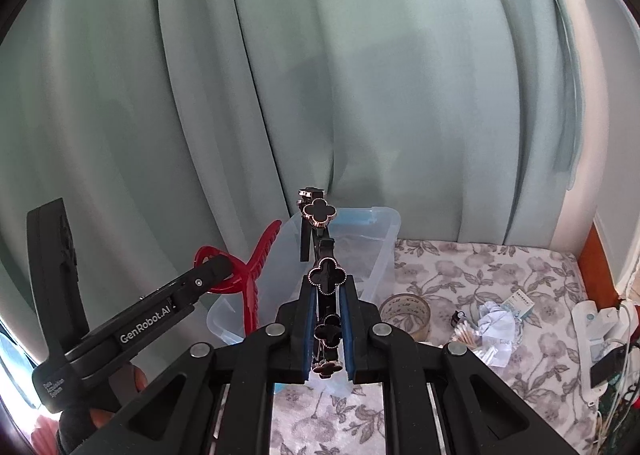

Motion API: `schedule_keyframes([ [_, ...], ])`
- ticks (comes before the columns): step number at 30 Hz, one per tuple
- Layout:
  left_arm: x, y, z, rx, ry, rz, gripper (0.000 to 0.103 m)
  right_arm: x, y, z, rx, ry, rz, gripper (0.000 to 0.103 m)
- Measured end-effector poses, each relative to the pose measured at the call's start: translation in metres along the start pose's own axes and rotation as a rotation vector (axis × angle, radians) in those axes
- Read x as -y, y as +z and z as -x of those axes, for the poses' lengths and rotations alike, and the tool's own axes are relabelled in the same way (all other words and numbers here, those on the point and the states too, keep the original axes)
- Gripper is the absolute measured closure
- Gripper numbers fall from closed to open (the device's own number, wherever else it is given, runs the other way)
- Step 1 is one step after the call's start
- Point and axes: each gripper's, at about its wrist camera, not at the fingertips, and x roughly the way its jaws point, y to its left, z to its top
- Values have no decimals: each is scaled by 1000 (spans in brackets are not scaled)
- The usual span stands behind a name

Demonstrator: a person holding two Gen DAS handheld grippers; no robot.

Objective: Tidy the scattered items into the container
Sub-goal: 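Lift the red claw clip and black headband and carry both over the box, then open the left gripper to drop the claw clip while the right drops the headband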

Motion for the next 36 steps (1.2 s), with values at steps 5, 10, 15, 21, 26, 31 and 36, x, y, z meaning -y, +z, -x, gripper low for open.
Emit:
schedule_keyframes([
  [5, -22, 7, 1, 13, 33, 42, 63, -12, 1, -17, -21, 27, -4, 90],
  [10, -43, 11, -3, 17, 67, 71, 63, -20, 1, -33, -43, 42, 4, 90],
  [15, -56, 10, -9, 1, 92, 88, 63, -23, -2, -52, -84, 46, 0, 90],
  [21, -63, 7, -19, -28, 102, 93, 63, -21, -8, -70, -127, 37, -11, 90],
  [26, -64, 3, -29, -60, 100, 95, 63, -16, -10, -80, -151, 26, -30, 90],
  [31, -63, 1, -33, -78, 98, 96, 63, -12, -11, -88, -169, 18, -42, 90],
  [36, -58, 1, -33, -84, 92, 89, 63, -10, -12, -90, -179, 15, -46, 90],
])
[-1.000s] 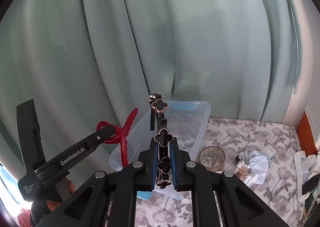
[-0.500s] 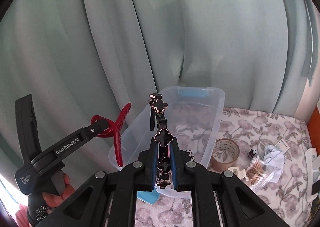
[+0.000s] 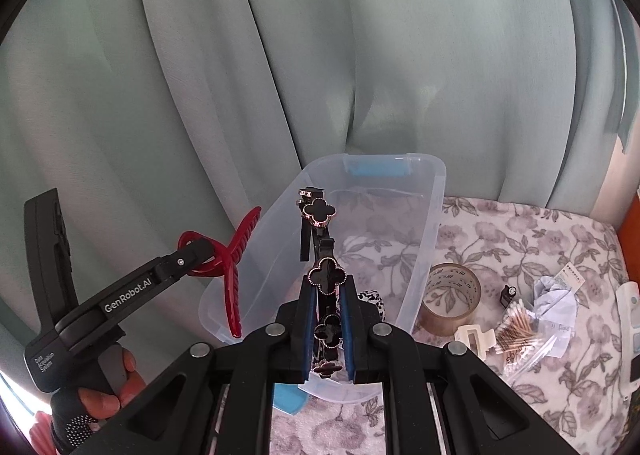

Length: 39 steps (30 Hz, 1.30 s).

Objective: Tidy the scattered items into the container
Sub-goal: 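Open the left gripper to drop the claw clip while the right drops the headband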

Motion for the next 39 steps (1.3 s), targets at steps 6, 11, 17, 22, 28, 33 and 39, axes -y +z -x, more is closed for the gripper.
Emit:
schedule_keyframes([
  [6, 7, 1, -3, -8, -6, -3, 61, -2, -1, 1, -4, -4, 3, 87],
  [11, 9, 2, -11, -5, -22, 0, 44, -3, -1, 3, -9, -13, 0, 87],
  [17, 15, 5, -17, 5, -30, -13, 38, -5, -2, 11, 13, -18, -2, 73],
  [22, 15, 5, -11, 8, -36, -20, 33, -6, -4, 20, 23, -22, -11, 67],
  [28, 17, 3, 13, 18, -39, -40, 30, -3, -6, 35, 44, -21, -24, 59],
  [33, 26, 2, 24, 31, -41, -61, 26, 1, -8, 52, 77, -9, -32, 47],
  [39, 43, 0, 35, 44, -48, -98, 26, 5, -10, 73, 114, 1, -47, 40],
])
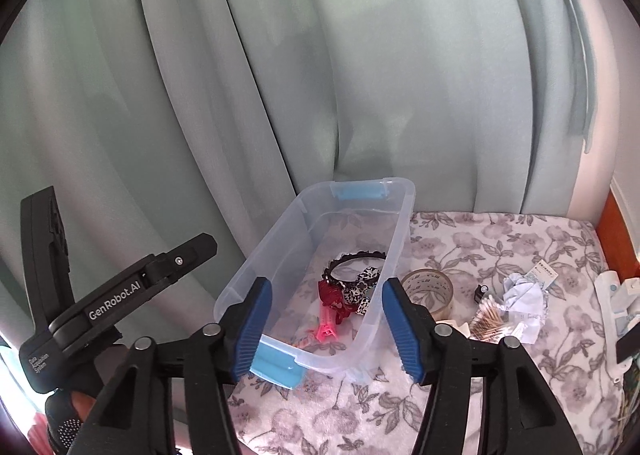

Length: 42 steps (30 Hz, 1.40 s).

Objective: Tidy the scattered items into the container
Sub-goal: 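Withdraw both tools from the box toward the white claw clip and crumpled paper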

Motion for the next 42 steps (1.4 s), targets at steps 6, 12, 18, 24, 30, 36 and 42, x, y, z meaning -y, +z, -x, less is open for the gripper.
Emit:
schedule_keyframes([
  [6, 24, -2, 12, 12, -7, -46, 26, 12, -1, 24, 39, 10, -19, 34],
  [12, 53, -8, 26, 17, -15, -99, 25, 30, -2, 47, 87, 15, -38, 21],
  [18, 82, -16, 36, 24, -25, -159, 25, 47, -6, 68, 132, 6, -66, 5],
  [24, 109, -25, 41, 19, -35, -214, 25, 67, -12, 89, 190, -26, -97, 0],
  [30, 134, -39, 41, 7, -52, -267, 25, 87, -12, 103, 181, -40, -117, 0],
  [36, 161, -57, 35, -21, -64, -324, 24, 107, -18, 111, 177, -72, -134, 0],
  [42, 182, -72, 24, -63, -70, -361, 24, 134, -27, 117, 159, -118, -196, 0],
])
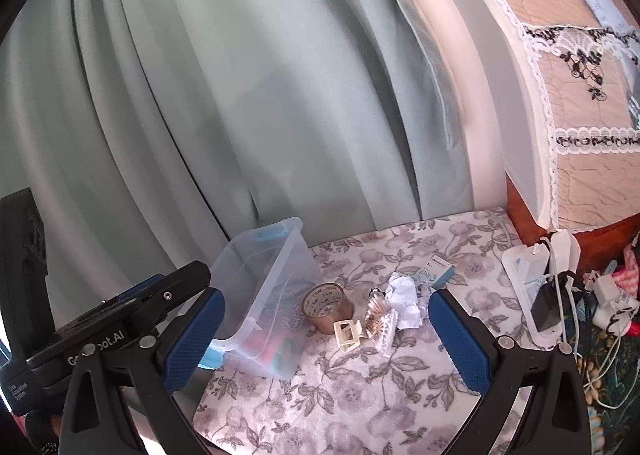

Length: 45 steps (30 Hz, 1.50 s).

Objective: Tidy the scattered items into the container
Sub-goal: 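Withdraw both tools from the box toward the white claw clip and crumpled paper, then grasp the white claw clip with the left gripper while the right grasps the crumpled paper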

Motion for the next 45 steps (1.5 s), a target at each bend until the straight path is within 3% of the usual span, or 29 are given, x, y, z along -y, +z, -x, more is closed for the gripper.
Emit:
schedule_keyframes([
  [9, 10, -7, -48, -116, 18, -19, 24, 49, -17, -17, -51, -37, -92, 0],
  [15, 11, -23, -86, -201, 28, -18, 24, 76, -27, -34, -74, -117, -115, 0],
  [23, 12, -46, -129, -273, 49, -51, 24, 93, -38, -68, -176, -93, -120, 0],
  [33, 6, -71, -184, -389, 73, -18, 24, 109, -53, -116, -311, -90, -116, 0],
  [38, 3, -77, -202, -381, 108, -4, 25, 116, -57, -136, -350, -28, -148, 0],
  [45, -6, -90, -228, -400, 220, 26, 26, 123, -64, -162, -372, -4, -155, 13],
])
